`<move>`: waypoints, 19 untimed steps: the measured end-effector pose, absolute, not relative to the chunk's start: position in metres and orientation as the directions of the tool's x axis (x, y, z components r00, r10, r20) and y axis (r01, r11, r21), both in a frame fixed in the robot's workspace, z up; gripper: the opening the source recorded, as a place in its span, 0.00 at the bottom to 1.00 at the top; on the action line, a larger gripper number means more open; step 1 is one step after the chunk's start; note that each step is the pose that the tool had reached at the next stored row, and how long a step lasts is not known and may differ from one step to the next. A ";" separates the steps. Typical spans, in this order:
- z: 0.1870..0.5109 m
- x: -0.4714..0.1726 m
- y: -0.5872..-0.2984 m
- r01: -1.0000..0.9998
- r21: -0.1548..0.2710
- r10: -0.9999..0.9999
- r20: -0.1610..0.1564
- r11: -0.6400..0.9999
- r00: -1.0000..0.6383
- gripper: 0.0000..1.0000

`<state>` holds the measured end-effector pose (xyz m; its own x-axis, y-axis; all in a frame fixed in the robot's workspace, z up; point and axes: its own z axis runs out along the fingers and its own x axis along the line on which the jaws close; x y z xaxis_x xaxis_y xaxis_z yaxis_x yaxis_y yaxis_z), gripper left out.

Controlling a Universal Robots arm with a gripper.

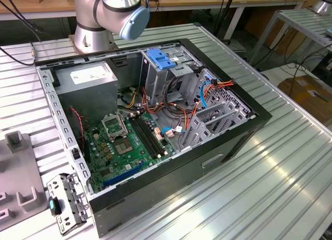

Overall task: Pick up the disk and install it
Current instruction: 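Pick up the disk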

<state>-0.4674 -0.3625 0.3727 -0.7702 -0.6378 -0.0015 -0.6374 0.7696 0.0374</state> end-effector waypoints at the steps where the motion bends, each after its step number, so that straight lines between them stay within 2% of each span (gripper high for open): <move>1: 0.373 -0.467 -0.363 -0.651 0.037 -0.651 -0.001 0.758 -0.759 0.11; 13: 0.373 -0.467 -0.363 -0.836 0.037 -0.836 -0.001 0.548 -0.548 0.11; 19: 0.372 -0.467 -0.363 -0.923 0.037 -0.924 -0.001 0.382 -0.383 0.11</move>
